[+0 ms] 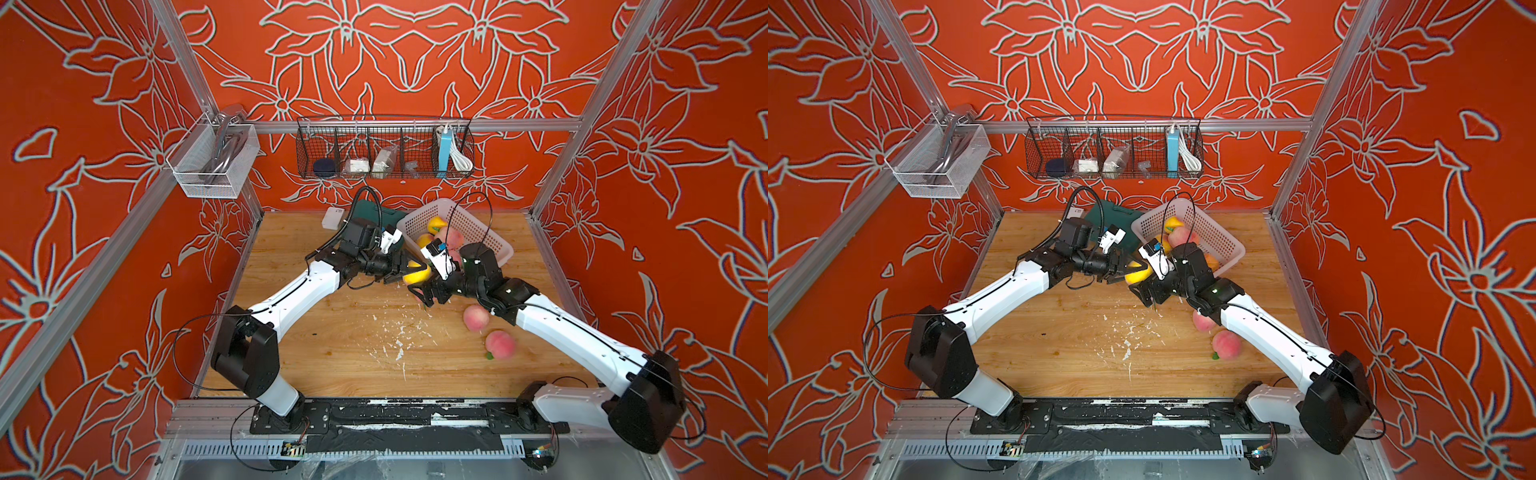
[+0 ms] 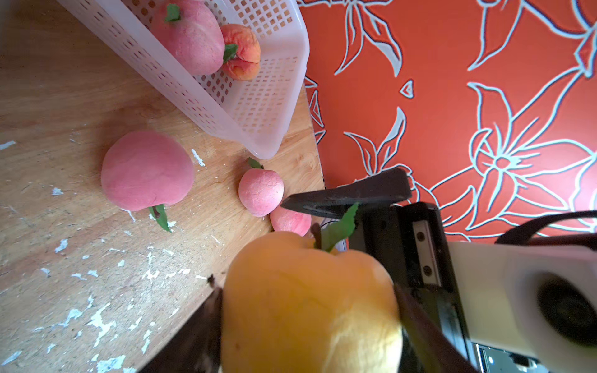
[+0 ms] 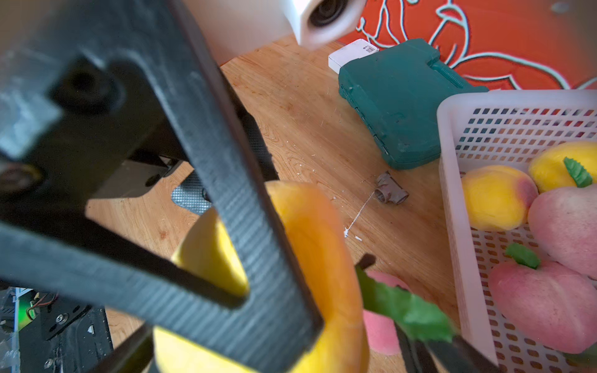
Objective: Put the peaches into the basket
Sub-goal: Pick up the peach from the center of the board.
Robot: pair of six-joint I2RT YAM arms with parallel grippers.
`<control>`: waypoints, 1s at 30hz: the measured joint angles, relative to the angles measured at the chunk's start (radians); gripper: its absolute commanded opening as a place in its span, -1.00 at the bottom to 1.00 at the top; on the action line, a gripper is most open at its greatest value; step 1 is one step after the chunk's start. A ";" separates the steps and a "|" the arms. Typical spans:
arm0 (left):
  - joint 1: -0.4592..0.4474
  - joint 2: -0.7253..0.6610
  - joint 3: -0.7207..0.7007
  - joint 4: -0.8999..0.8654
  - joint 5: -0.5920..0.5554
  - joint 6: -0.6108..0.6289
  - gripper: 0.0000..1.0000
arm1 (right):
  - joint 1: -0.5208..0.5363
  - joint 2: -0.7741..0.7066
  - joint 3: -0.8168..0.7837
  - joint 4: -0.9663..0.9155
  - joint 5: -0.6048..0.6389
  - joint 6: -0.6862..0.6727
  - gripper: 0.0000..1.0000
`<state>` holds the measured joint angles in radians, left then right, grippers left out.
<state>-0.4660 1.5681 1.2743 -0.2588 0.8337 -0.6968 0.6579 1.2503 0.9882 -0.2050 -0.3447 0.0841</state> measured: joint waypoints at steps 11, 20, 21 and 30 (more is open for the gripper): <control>0.000 0.000 0.000 0.006 0.015 -0.008 0.27 | 0.006 0.021 0.015 0.013 -0.030 -0.005 0.49; 0.000 0.000 0.001 0.005 0.014 -0.008 0.39 | 0.006 0.021 0.016 0.013 -0.027 -0.011 0.39; 0.000 0.000 0.002 0.003 0.014 -0.007 0.41 | 0.006 0.021 0.016 0.013 -0.027 -0.011 0.39; 0.010 0.000 0.008 -0.008 0.014 -0.001 0.70 | 0.005 0.021 0.016 0.018 -0.006 -0.003 0.39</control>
<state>-0.4564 1.5681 1.2823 -0.2672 0.8482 -0.6975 0.6632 1.2709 1.0039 -0.1875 -0.3504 0.0811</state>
